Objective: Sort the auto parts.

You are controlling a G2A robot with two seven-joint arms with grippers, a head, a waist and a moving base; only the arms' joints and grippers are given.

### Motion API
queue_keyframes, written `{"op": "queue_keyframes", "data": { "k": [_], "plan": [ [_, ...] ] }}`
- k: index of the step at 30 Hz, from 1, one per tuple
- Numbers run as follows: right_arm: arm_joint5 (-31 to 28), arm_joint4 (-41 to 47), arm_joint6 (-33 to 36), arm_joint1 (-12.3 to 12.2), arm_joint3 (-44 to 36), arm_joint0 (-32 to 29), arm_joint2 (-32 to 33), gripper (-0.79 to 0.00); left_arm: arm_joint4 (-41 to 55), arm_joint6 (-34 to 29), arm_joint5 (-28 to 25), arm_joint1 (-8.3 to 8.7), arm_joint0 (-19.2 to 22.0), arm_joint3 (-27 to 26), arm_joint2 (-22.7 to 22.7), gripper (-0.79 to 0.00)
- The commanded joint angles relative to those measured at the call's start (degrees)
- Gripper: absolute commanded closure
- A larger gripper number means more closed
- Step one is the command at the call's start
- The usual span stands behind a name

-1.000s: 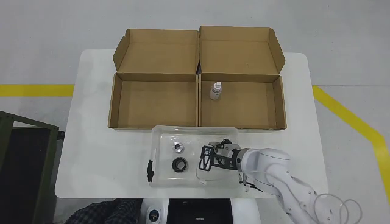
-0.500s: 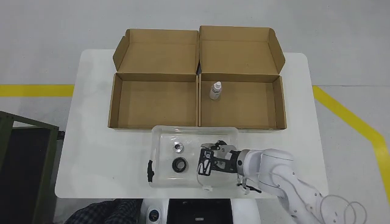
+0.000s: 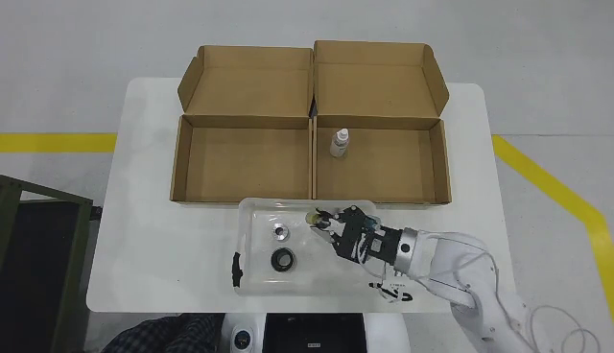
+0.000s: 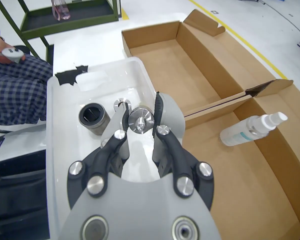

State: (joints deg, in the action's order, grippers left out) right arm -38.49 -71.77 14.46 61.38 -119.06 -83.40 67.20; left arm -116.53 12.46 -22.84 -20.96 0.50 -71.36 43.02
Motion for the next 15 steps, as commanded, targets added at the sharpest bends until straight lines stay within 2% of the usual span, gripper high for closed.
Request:
{"op": "queue_keyframes", "data": {
  "k": [1, 7, 15],
  "plan": [
    [-0.71, 2.58, -2.37, -0.07, -0.11, -0.59, 0.8, 0.0, 0.0, 0.0, 0.0, 0.0, 0.0, 0.0, 0.0, -0.785],
    [-2.38, 8.59, -6.35, -0.19, 0.63, -0.86, 2.59, 0.0, 0.0, 0.0, 0.0, 0.0, 0.0, 0.0, 0.0, -0.785],
    [-1.38, 12.4, -11.64, -0.14, 1.27, -1.38, 4.61, 0.0, 0.0, 0.0, 0.0, 0.0, 0.0, 0.0, 0.0, -0.785]
  ]
}}
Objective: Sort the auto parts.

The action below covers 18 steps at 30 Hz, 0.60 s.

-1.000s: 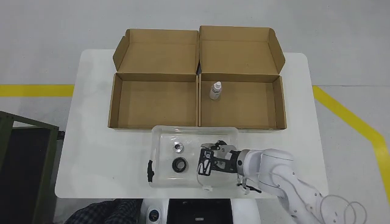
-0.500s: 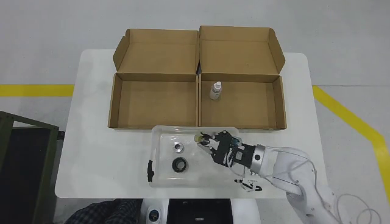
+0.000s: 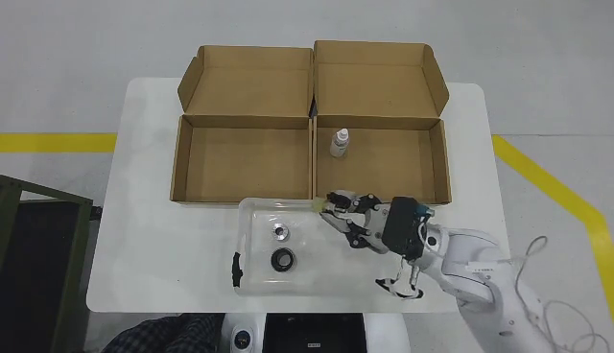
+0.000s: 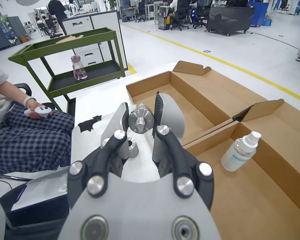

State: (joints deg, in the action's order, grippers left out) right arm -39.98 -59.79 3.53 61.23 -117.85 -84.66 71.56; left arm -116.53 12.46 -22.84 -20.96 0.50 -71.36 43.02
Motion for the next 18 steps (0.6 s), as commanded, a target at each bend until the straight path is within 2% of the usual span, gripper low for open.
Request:
{"op": "queue_keyframes", "data": {
  "k": [1, 12, 18],
  "plan": [
    [0.13, 0.79, -1.26, 0.01, 0.15, -0.24, 0.49, 0.0, 0.0, 0.0, 0.0, 0.0, 0.0, 0.0, 0.0, -0.785],
    [0.71, 2.62, -5.12, 0.02, 0.37, -0.7, 2.72, 0.0, 0.0, 0.0, 0.0, 0.0, 0.0, 0.0, 0.0, -0.785],
    [2.47, 0.69, -2.76, 0.05, 1.0, 0.19, 2.83, 0.0, 0.0, 0.0, 0.0, 0.0, 0.0, 0.0, 0.0, -0.785]
  ]
}}
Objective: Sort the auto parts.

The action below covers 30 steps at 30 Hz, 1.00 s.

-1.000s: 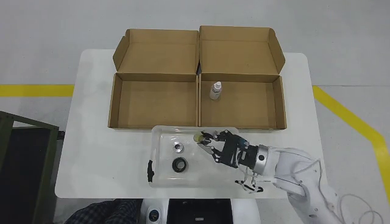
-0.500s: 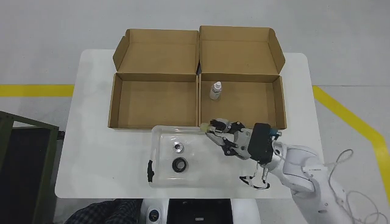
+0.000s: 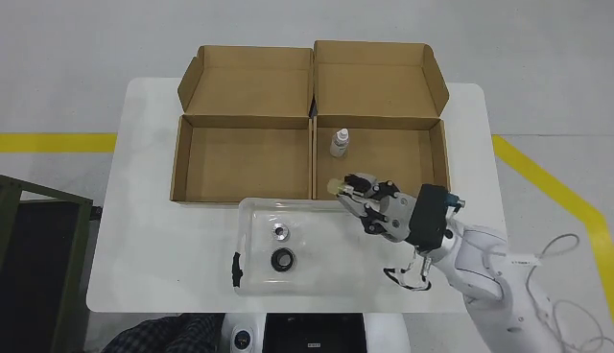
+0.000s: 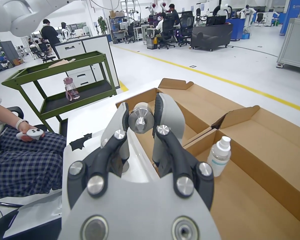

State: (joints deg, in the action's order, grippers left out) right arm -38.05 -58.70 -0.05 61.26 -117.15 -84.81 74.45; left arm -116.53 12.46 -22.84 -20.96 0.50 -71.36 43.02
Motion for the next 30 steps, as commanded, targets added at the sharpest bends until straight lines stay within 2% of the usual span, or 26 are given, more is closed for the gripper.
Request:
{"op": "queue_keyframes", "data": {
  "k": [1, 13, 23, 30],
  "plan": [
    [0.98, -0.4, 1.35, 0.04, 0.6, 0.62, -0.16, 0.0, 0.0, 0.0, 0.0, 0.0, 0.0, 0.0, 0.0, -0.785],
    [6.65, -3.7, 9.98, 0.19, 4.39, 5.26, 0.13, 0.0, 0.0, 0.0, 0.0, 0.0, 0.0, 0.0, 0.0, -0.785],
    [6.25, -5.46, 18.91, 0.19, 9.6, 11.09, -0.73, 0.0, 0.0, 0.0, 0.0, 0.0, 0.0, 0.0, 0.0, -0.785],
    [6.91, -7.16, 24.32, 0.73, 14.74, 16.51, -4.45, 0.0, 0.0, 0.0, 0.0, 0.0, 0.0, 0.0, 0.0, -0.785]
  ]
}}
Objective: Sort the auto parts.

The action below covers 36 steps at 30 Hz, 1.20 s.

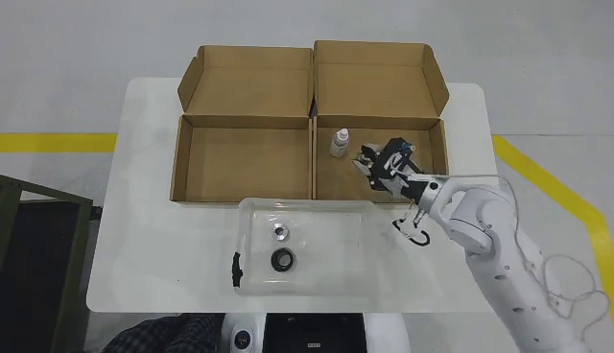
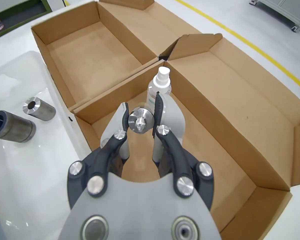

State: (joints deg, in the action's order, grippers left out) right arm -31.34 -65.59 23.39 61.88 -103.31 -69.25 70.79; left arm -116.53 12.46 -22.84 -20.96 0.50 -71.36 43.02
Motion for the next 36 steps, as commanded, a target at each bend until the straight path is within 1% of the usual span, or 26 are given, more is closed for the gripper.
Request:
{"op": "queue_keyframes", "data": {
  "k": [1, 10, 19, 20, 21, 22, 23, 25, 28, 30, 32, 33, 34, 36],
  "plan": [
    [0.52, -0.53, 1.54, 0.25, 1.72, 1.76, -1.49, 0.0, 0.0, 0.0, 0.0, 0.0, 0.0, 0.0, 0.0, -0.785],
    [2.17, -3.74, 6.03, 1.36, 9.45, 8.43, -6.78, 0.0, 0.0, 0.0, 0.0, 0.0, 0.0, 0.0, 0.0, -0.785],
    [2.9, -4.66, 7.94, 2.29, 14.28, 12.06, -10.04, 0.0, 0.0, 0.0, 0.0, 0.0, 0.0, 0.0, 0.0, -0.785],
    [3.01, -4.73, 8.02, 2.38, 14.52, 12.3, -10.31, -0.031, 0.0, 0.0, 0.0, 0.0, 0.0, 0.0, 0.0, -0.785],
    [3.04, -4.77, 8.06, 2.46, 14.83, 12.53, -10.57, -0.099, 0.0, 0.0, 0.0, 0.0, 0.0, 0.0, 0.0, -0.785],
    [2.97, -4.81, 8.23, 2.54, 15.25, 12.82, -10.83, -0.185, 0.0, 0.0, 0.0, 0.0, 0.0, 0.0, 0.0, -0.785],
    [2.91, -4.86, 8.35, 2.64, 15.7, 13.16, -11.14, -0.212, 0.0, 0.0, 0.0, 0.0, 0.0, 0.0, 0.0, -0.785],
    [2.99, -4.78, 8.33, 2.86, 16.66, 13.82, -11.72, -0.234, 0.0, 0.0, 0.0, 0.0, 0.0, 0.0, 0.0, -0.785],
    [3.22, -4.7, 7.99, 3.13, 17.79, 14.63, -12.28, -0.249, 0.0, 0.0, 0.0, 0.0, 0.0, 0.0, 0.0, -0.785],
    [3.32, -4.55, 7.82, 3.25, 17.95, 14.89, -12.45, -0.332, 0.0, 0.0, 0.0, 0.0, 0.0, 0.0, 0.0, -0.785],
    [3.33, -4.33, 7.52, 3.25, 17.69, 14.73, -12.19, -0.379, 0.0, 0.0, 0.0, 0.0, 0.0, 0.0, 0.0, -0.785],
    [3.19, -4.42, 7.54, 3.19, 17.54, 14.68, -11.94, -0.419, 0.0, 0.0, 0.0, 0.0, 0.0, 0.0, 0.0, -0.785],
    [3.0, -4.52, 7.5, 3.12, 17.25, 14.59, -11.6, -0.489, 0.0, 0.0, 0.0, 0.0, 0.0, 0.0, 0.0, -0.785],
    [2.89, -4.53, 7.15, 2.89, 16.12, 13.99, -10.55, -0.56, 0.0, 0.0, 0.0, 0.0, 0.0, 0.0, 0.0, -0.785]
  ]
}}
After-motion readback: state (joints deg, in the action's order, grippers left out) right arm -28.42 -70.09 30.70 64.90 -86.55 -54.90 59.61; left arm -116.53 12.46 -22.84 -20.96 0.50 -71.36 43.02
